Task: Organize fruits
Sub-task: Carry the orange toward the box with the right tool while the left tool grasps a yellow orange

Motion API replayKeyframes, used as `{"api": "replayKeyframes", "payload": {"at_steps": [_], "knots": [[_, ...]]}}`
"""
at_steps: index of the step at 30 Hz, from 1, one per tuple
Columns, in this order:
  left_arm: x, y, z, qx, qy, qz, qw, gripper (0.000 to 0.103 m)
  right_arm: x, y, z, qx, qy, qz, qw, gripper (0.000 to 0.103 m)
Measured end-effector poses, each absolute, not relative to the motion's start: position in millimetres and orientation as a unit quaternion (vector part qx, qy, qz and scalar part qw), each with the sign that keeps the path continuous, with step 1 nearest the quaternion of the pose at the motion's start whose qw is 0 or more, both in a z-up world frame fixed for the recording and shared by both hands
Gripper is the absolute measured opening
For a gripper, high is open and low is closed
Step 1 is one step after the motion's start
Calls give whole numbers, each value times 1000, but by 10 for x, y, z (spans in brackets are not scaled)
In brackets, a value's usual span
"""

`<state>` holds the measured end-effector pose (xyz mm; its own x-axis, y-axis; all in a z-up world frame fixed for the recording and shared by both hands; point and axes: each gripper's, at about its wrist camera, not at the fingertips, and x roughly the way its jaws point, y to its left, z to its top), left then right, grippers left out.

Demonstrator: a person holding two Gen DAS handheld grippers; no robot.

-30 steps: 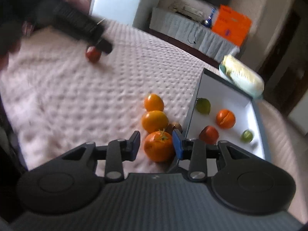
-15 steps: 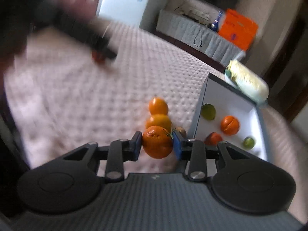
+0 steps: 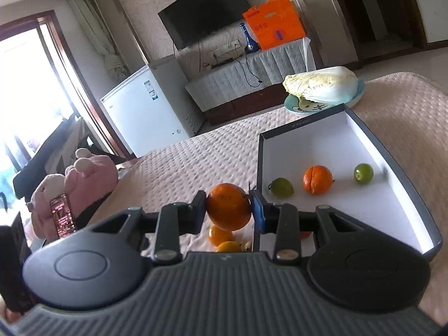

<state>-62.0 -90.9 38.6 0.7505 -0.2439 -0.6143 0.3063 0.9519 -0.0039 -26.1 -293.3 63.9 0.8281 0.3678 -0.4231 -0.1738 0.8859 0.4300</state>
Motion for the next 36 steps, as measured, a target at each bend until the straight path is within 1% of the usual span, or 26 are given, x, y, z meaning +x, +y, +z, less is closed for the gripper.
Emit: {"api": "replayKeyframes", "payload": {"at_steps": [4, 15, 17, 19, 22, 26, 30, 36], "knots": [[-643, -1064, 353, 52, 318, -174, 930, 67, -289, -2976, 655, 192, 254, 145, 937, 38], [-504, -1319, 217, 50, 336, -170, 925, 66, -372, -3129, 738, 186, 248, 136, 941, 38], [-483, -1379, 186, 55, 338, -169, 924, 64, -381, -3157, 740, 190, 248, 133, 941, 38], [-450, -1422, 162, 56, 341, -169, 923, 60, -387, -3174, 745, 192, 248, 134, 940, 38], [-405, -1485, 117, 62, 344, -166, 922, 56, -413, -3169, 771, 188, 244, 140, 941, 38], [-366, -1564, 75, 79, 343, -160, 922, 55, -415, -3196, 771, 193, 243, 139, 940, 38], [-305, -1558, 57, 72, 347, -158, 922, 52, -417, -3200, 775, 195, 242, 138, 941, 38], [-263, -1551, 40, 64, 347, -156, 923, 52, -393, -3182, 757, 196, 244, 140, 939, 38]]}}
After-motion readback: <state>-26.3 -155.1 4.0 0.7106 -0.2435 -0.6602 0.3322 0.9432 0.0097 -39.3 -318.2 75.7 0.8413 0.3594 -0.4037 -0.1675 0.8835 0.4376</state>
